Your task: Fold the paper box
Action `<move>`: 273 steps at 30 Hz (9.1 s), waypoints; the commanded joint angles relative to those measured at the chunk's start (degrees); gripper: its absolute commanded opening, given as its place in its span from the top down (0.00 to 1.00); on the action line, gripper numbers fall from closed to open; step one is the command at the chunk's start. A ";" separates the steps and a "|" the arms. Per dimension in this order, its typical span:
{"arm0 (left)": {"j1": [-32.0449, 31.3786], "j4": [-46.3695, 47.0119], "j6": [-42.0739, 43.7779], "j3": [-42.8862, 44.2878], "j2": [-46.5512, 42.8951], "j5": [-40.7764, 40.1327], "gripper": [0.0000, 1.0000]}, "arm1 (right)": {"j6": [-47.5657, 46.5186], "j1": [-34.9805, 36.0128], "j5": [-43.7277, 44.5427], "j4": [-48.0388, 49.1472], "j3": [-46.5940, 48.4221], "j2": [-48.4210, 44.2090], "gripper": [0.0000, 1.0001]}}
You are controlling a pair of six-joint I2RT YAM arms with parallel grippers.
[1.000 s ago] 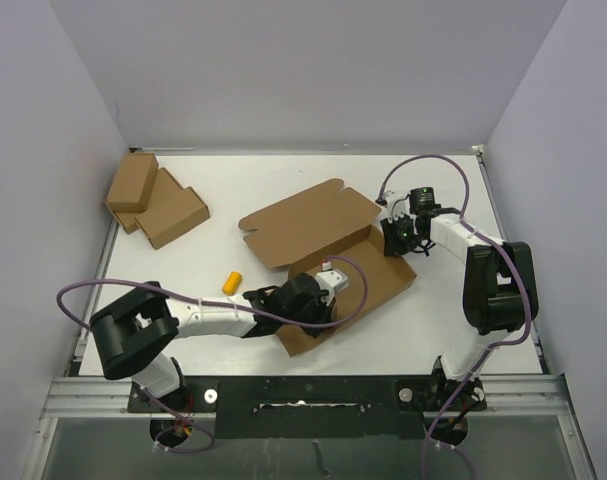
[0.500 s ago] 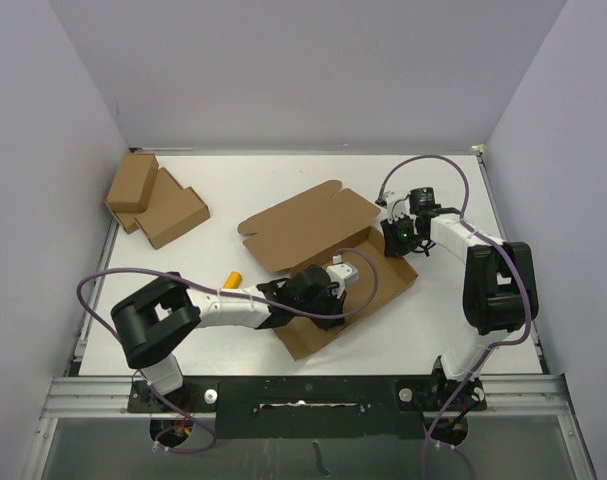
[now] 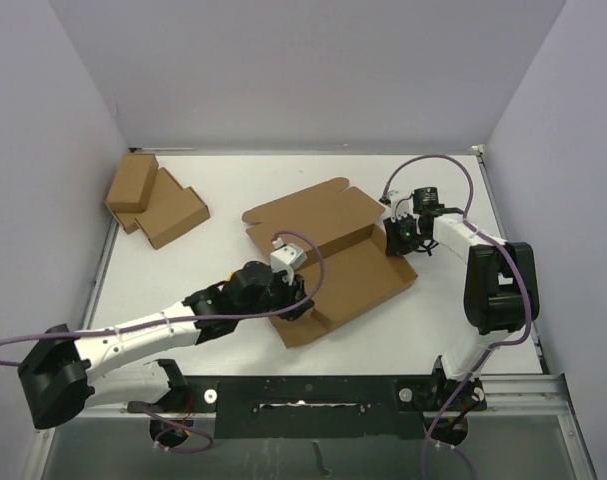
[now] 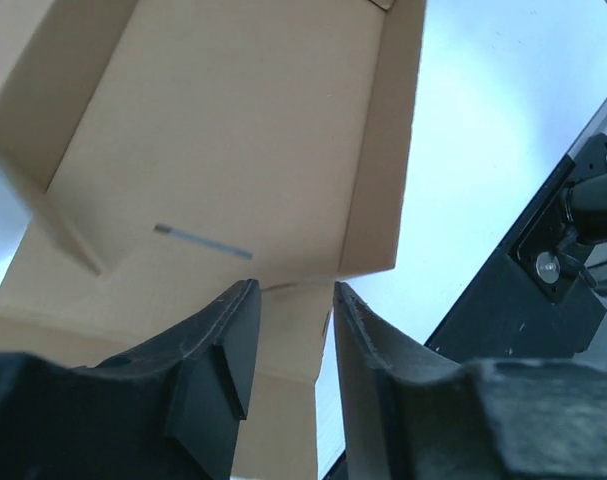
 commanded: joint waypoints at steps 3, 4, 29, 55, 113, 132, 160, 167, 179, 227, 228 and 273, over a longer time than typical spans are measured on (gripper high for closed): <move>4.58 -8.12 -8.93 -5.77 -11.01 -4.16 0.56 | 2.36 -0.67 -2.74 2.49 -0.40 -4.24 0.96; 5.30 -9.79 -11.08 -6.48 -12.51 -4.68 0.56 | 2.41 -0.78 -2.74 2.64 -0.47 -4.25 0.96; 9.27 -9.24 -31.85 -11.94 -12.84 -12.48 0.57 | 2.77 -0.95 -2.90 2.87 -0.82 -3.99 0.96; 10.90 -4.64 -19.67 6.13 3.37 -2.01 1.00 | 5.06 1.32 -2.59 4.55 -1.83 -1.49 0.96; 5.99 -9.65 -37.61 8.40 18.16 -15.60 0.33 | 5.01 1.72 -3.47 4.36 -1.57 -0.65 0.96; 2.44 -38.23 -47.71 24.91 32.38 -21.44 0.47 | 5.14 2.10 -3.96 4.28 -1.57 -0.98 0.96; 2.22 -31.56 -40.95 23.02 28.75 -22.08 0.39 | 7.40 4.62 -6.25 5.95 -3.16 -3.42 0.94; 2.88 -12.01 -35.92 9.22 15.27 -18.86 0.17 | 7.28 4.67 -6.09 6.00 -3.15 -3.59 0.94; 5.29 1.20 -37.90 -2.42 7.31 -13.53 0.08 | 7.73 4.92 -4.40 6.80 -3.70 -4.30 0.94; 9.64 11.61 -42.08 -19.42 -15.01 -6.02 0.02 | 8.11 6.80 2.17 8.06 -4.18 -3.72 0.93; 9.61 10.25 -42.16 -19.43 -16.49 -5.93 0.02 | 8.13 6.80 2.21 8.13 -4.20 -3.66 0.93; 14.78 42.91 -35.18 -30.75 -5.61 1.62 0.39 | 8.03 6.72 0.78 7.78 -3.91 -3.37 0.93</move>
